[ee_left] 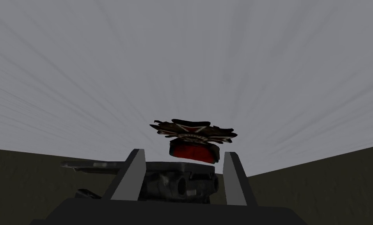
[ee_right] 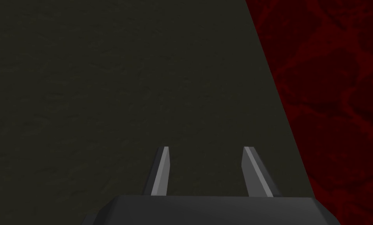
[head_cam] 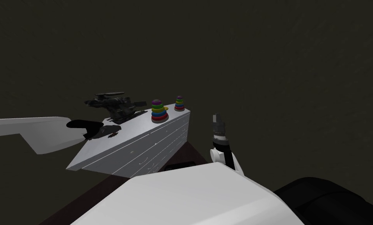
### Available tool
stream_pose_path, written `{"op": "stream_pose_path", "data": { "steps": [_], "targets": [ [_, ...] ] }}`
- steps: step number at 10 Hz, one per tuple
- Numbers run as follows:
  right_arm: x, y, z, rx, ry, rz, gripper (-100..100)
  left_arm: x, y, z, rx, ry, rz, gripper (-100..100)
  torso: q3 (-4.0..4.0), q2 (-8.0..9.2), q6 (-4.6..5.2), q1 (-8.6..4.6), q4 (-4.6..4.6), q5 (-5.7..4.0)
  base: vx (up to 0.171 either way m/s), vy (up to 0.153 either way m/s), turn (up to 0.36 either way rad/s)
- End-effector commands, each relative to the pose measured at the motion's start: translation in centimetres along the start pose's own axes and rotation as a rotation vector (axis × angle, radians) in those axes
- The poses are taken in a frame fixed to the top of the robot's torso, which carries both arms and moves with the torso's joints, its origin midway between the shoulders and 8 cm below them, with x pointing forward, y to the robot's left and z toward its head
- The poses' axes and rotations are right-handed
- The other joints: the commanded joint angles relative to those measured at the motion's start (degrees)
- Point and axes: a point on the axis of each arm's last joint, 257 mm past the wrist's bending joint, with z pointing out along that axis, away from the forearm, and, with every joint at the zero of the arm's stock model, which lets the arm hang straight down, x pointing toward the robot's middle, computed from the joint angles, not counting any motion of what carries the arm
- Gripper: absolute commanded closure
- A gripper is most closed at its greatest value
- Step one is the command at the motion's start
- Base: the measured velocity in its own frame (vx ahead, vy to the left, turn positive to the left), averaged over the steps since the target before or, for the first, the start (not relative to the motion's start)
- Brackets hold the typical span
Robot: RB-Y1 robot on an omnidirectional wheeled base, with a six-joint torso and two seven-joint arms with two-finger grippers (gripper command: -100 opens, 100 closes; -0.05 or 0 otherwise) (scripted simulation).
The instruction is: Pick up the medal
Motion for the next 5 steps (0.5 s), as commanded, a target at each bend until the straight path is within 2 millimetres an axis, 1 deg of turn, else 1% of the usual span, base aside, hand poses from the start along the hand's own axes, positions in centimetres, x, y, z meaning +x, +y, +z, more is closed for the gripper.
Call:
{"op": "stream_pose_path", "data": {
  "steps": [1,4,5],
  "targets": [
    [0.0,0.0,0.0,0.0,0.0,0.0,0,0.0,0.0,0.0,0.0,0.0,0.0,100,0.0,0.0,0.0,0.0,0.0,0.0,0.0,0.0,0.0],
    [0.0,0.0,0.0,0.0,0.0,0.0,0,0.0,0.0,0.0,0.0,0.0,0.0,100,0.01,0.01,0.0,-0.02,0.0,-0.01,0.0,0.0,0.0],
    [0.0,0.0,0.0,0.0,0.0,0.0,0,0.0,0.0,0.0,0.0,0.0,0.0,0,0.01,0.01,0.0,-0.02,0.0,-0.01,0.0,0.0,0.0]
  ]
}}
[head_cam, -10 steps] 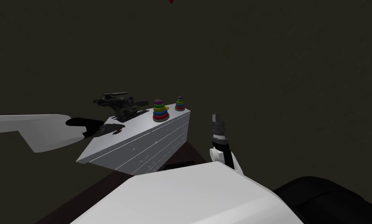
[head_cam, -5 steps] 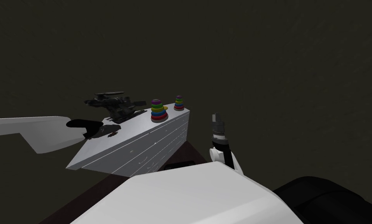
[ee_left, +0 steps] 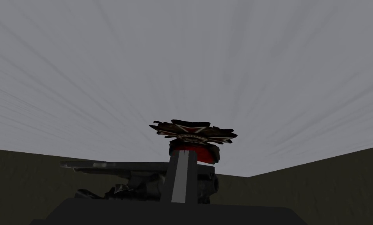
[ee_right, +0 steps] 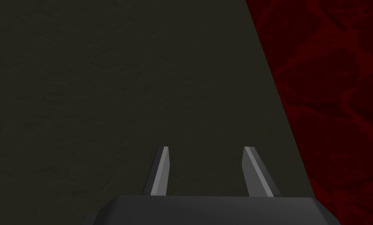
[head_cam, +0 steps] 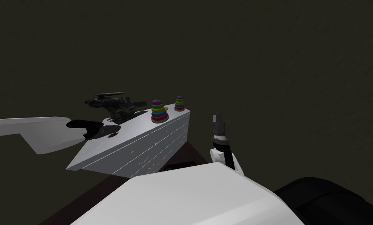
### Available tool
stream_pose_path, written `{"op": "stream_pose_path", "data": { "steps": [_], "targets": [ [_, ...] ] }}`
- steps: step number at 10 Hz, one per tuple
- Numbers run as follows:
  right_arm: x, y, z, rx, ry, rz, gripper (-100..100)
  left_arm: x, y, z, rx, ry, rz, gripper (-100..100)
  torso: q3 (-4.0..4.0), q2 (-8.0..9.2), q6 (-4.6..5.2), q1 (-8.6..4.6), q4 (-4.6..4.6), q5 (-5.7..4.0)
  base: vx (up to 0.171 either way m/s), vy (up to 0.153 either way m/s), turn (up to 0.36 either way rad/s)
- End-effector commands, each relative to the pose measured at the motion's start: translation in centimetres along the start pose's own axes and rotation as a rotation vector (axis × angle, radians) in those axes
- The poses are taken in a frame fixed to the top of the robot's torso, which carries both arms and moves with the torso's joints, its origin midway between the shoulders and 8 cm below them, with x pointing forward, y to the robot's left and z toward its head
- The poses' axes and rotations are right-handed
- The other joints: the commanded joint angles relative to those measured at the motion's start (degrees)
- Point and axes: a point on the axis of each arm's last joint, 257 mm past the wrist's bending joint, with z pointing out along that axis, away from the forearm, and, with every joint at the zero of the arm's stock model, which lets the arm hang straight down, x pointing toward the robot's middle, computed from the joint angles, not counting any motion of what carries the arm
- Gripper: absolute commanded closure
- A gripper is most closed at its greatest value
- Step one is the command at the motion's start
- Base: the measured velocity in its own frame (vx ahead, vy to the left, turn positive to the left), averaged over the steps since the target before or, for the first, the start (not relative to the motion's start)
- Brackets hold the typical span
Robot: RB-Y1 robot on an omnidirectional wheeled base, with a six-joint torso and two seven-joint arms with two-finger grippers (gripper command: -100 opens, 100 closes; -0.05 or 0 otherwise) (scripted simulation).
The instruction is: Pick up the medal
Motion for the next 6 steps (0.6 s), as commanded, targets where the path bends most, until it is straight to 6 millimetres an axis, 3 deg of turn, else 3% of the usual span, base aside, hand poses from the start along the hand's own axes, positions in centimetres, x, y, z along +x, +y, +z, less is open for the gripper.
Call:
{"op": "stream_pose_path", "data": {
  "steps": [1,5,6],
  "targets": [
    [0.0,0.0,0.0,0.0,0.0,0.0,0,-2.0,0.8,-0.8,-0.029,-0.024,-0.025,-100,0.0,0.0,0.0,0.0,0.0,0.0,-0.025,0.026,-0.139],
    [0.0,0.0,0.0,0.0,0.0,0.0,0,-4.4,5.1,-2.6,-0.151,-0.026,-0.154,-100,0.17,0.29,0.0,0.31,0.07,0.07,-0.076,0.074,-0.209],
    [0.0,0.0,0.0,0.0,0.0,0.0,0,-4.2,5.1,-2.6,-0.15,-0.021,-0.161,-100,0.14,0.24,0.01,0.29,0.06,0.07,-0.027,0.052,-0.055]
  ]
}}
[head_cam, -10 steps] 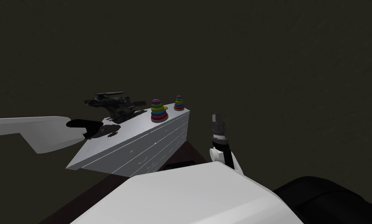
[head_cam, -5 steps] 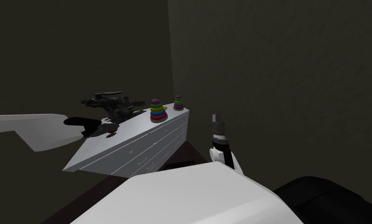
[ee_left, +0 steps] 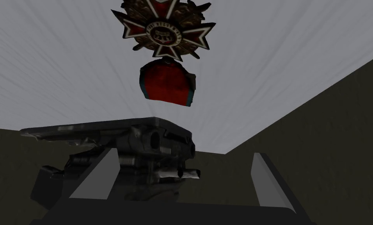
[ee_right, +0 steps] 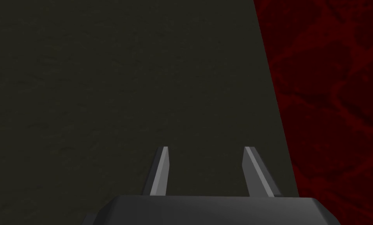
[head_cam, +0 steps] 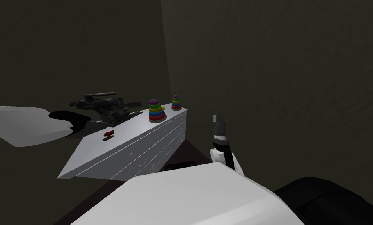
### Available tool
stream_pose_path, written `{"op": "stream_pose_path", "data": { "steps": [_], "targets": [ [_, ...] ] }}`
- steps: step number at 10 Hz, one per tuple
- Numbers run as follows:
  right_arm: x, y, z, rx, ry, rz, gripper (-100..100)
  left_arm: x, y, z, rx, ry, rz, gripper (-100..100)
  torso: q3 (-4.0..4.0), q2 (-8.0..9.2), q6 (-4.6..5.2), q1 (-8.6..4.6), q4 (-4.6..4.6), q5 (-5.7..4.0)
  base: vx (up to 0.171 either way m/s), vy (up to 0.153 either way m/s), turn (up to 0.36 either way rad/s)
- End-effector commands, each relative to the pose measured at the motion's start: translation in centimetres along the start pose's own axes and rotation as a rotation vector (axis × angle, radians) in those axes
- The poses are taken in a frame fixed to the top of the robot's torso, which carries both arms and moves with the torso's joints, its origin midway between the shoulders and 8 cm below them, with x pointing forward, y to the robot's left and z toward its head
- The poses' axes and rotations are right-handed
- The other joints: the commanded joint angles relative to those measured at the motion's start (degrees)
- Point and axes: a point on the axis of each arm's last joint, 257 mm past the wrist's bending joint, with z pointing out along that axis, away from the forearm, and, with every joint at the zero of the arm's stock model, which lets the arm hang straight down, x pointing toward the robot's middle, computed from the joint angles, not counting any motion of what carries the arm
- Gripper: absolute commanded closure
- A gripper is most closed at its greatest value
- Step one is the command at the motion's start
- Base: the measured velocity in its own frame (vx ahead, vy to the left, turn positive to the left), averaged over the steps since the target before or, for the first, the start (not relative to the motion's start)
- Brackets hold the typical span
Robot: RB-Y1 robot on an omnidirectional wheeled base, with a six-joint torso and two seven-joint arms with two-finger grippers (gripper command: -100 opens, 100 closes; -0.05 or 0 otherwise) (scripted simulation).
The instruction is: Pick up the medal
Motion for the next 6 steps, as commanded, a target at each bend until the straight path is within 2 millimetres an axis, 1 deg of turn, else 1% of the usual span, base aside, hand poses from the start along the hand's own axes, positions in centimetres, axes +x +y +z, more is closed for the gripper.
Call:
{"op": "stream_pose_path", "data": {
  "steps": [1,2,3,4,6],
  "targets": [
    [0.0,0.0,0.0,0.0,0.0,0.0,0,-0.5,1.3,-0.5,-0.034,0.007,-0.044,-100,0.0,0.0,0.0,0.0,0.0,0.0,-0.03,0.04,-0.118],
    [0.0,0.0,0.0,0.0,0.0,0.0,0,-1.0,2.3,-0.8,-0.064,0.008,-0.075,-100,-0.02,-0.02,0.04,-0.05,-0.01,-0.02,-0.054,0.045,-0.216],
    [0.0,0.0,0.0,0.0,0.0,0.0,0,-0.9,2.3,-0.8,-0.063,0.012,-0.081,-100,0.0,0.02,0.05,-0.06,-0.01,-0.02,-0.039,0.036,-0.085],
    [0.0,0.0,0.0,0.0,0.0,0.0,0,-1.2,3.2,-1.2,-0.092,0.018,-0.117,-100,-0.01,-0.01,0.0,-0.08,0.0,-0.02,-0.034,0.037,-0.122],
    [0.0,0.0,0.0,0.0,0.0,0.0,0,-1.8,5.0,-2.0,-0.144,0.024,-0.18,-100,-0.02,-0.02,0.05,-0.05,-0.02,-0.02,-0.058,0.055,-0.209]
  ]
}}
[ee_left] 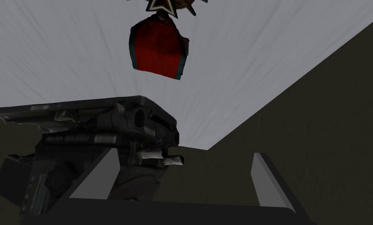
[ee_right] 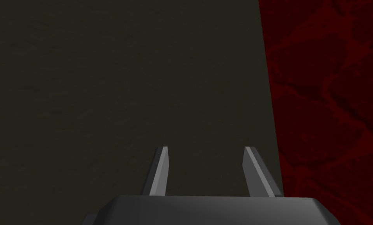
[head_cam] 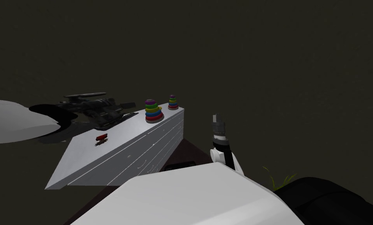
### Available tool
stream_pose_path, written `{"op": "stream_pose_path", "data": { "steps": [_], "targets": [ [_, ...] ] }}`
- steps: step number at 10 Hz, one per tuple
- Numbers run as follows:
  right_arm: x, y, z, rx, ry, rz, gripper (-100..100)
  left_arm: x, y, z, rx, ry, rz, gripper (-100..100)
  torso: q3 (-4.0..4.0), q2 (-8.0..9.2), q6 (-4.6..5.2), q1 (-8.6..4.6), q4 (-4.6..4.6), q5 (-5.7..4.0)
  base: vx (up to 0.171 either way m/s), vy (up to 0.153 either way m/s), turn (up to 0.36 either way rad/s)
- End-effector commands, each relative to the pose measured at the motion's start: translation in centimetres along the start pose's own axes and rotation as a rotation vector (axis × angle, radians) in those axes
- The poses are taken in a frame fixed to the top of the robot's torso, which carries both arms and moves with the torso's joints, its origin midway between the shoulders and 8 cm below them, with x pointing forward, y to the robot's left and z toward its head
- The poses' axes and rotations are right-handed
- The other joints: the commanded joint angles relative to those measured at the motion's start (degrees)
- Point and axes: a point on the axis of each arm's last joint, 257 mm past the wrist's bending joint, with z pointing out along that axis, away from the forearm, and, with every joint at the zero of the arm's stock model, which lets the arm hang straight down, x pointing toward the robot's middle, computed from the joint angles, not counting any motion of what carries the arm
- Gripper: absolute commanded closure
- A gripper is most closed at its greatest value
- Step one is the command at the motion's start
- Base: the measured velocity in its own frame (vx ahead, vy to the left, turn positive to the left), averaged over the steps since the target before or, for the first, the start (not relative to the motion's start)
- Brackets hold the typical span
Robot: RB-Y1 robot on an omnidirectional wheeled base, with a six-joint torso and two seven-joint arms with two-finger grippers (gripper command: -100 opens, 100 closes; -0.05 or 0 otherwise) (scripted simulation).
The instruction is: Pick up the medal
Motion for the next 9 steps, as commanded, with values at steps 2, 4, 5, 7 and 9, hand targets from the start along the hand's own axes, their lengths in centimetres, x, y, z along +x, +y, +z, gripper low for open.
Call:
{"op": "stream_pose_path", "data": {
  "steps": [2,4,5,7,9],
  "targets": [
    [0.0,0.0,0.0,0.0,0.0,0.0,0,-0.4,1.5,-0.5,-0.039,0.017,-0.066,-100,0.0,-0.03,-0.04,-0.02,0.01,0.01,-0.041,0.04,-0.089],
    [0.0,0.0,0.0,0.0,0.0,0.0,0,-0.8,2.8,-1.2,-0.079,0.031,-0.128,-100,-0.06,-0.11,0.01,-0.07,-0.02,-0.01,-0.04,0.036,-0.187],
    [0.0,0.0,0.0,0.0,0.0,0.0,0,-1.0,3.3,-1.5,-0.095,0.034,-0.154,-100,-0.05,-0.09,0.0,-0.07,-0.02,-0.01,-0.049,0.041,-0.164],
    [0.0,0.0,0.0,0.0,0.0,0.0,0,-1.1,4.1,-2.2,-0.121,0.048,-0.206,-100,-0.04,-0.08,-0.02,-0.03,-0.01,0.0,-0.043,0.045,-0.138],
    [0.0,0.0,0.0,0.0,0.0,0.0,0,-1.1,4.7,-2.7,-0.141,0.064,-0.251,-100,-0.06,-0.12,-0.01,-0.09,-0.02,-0.01,-0.035,0.022,-0.136]
  ]
}}
